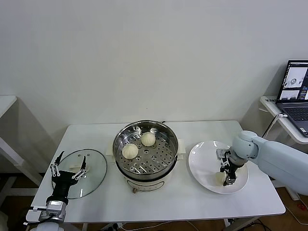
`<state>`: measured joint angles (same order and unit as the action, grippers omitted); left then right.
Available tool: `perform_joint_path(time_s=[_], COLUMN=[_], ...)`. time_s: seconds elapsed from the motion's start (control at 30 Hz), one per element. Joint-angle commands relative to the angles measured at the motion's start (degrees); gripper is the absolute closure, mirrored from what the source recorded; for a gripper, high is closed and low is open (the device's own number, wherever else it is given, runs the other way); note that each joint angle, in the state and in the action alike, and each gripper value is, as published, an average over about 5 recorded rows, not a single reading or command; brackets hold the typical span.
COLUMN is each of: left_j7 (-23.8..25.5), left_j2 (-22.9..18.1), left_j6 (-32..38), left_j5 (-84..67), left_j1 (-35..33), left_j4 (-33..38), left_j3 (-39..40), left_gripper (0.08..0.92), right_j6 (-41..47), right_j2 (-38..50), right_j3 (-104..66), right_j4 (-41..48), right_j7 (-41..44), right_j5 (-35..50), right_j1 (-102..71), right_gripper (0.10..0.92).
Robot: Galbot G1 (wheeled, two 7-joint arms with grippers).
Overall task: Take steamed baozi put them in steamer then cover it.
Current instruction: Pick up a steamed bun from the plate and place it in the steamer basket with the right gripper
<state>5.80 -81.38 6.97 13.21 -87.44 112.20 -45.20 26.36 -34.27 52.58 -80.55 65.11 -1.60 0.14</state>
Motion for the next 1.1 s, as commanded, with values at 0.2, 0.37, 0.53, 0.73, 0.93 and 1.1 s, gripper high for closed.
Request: perform_joint_path(time_s=[0.2,0.37,0.53,0.73,0.93,1.1], left_j7=[-0.1,-0.1,-0.1,0.1,0.3,0.4], left_j2=[0.2,0.1,0.3,0.4,0.6,0.7], left_j6=[-0.3,-0.3,-0.3,-0.1,-0.1,-0.1], left_j5=[0.1,0.1,0.0,-0.2,-0.5,-0.8], left_j1=[-0.3,-0.2,-0.3,-0.4,-0.5,-0.6], left_j4=[0.8,1.0,1.4,1.5,1.7,1.9], left_j3=[0.2,0.1,-0.4,-1.2,-2.0,-2.5], left_gripper=[0.177,0.177,0.177,0.177,0.177,0.177], right_j6=[-1.3,-5.7,-12.7,-18.4,-25.3,-31.7], right_j2=[1.1,-2.3,-8.6,-17.5,-25.5,-29.0], right_j3=[6.9,14.3,19.9,21.3,22.6,24.4], right_j4=[-3.6,-5.8,-6.4,-9.2,-10.6,-11.5], right_j7=[1.4,2.5,2.6,2.9,3.5,3.6], right_j5=[11.6,16.2,19.3,16.2,11.6,6.9], right_j1=[24.5,41.0,50.7,54.6,54.6,52.4], right_gripper=[0.406,0.401,0.404,0.421,0.414,0.399])
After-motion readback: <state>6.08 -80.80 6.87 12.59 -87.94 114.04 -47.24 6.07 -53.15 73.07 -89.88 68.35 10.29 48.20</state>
